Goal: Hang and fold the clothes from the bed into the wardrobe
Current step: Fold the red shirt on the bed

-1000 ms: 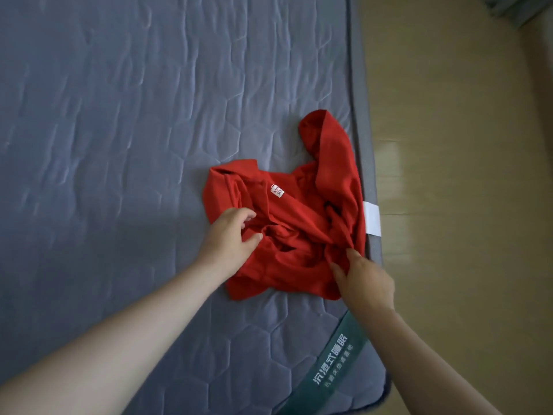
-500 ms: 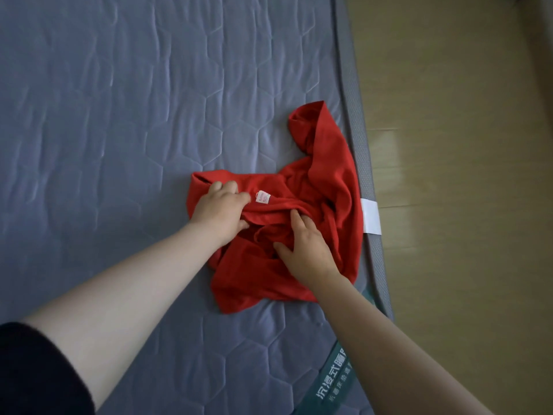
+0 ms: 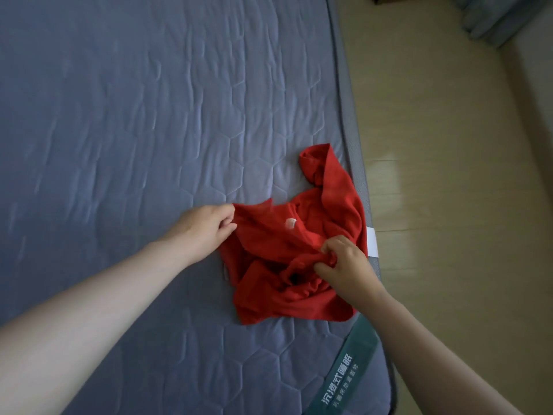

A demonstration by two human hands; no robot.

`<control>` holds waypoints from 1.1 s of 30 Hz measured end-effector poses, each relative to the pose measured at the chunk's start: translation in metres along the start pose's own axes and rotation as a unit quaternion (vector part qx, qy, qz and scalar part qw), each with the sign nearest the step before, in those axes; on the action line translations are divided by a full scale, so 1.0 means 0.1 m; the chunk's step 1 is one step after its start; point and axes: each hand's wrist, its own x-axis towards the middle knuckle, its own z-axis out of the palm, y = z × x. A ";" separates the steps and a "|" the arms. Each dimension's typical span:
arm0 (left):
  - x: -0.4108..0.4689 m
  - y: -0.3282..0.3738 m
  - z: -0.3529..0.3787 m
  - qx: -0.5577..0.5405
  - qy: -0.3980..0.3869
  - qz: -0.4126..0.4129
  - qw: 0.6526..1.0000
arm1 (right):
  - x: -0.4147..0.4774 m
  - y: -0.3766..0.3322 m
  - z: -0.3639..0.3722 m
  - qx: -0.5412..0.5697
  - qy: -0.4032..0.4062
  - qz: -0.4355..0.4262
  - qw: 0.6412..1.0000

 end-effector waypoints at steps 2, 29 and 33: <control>-0.11 0.00 -0.17 -0.010 -0.002 -0.008 1.000 | -0.09 -0.13 -0.18 0.012 -0.015 0.017 1.000; -0.36 0.53 1.29 -0.363 0.058 -0.305 0.878 | 0.85 -0.56 0.17 -0.205 -0.038 -0.017 0.978; -0.30 0.61 1.41 -0.393 0.032 -0.328 0.858 | 0.87 -0.48 0.23 -0.266 -0.067 -0.011 0.962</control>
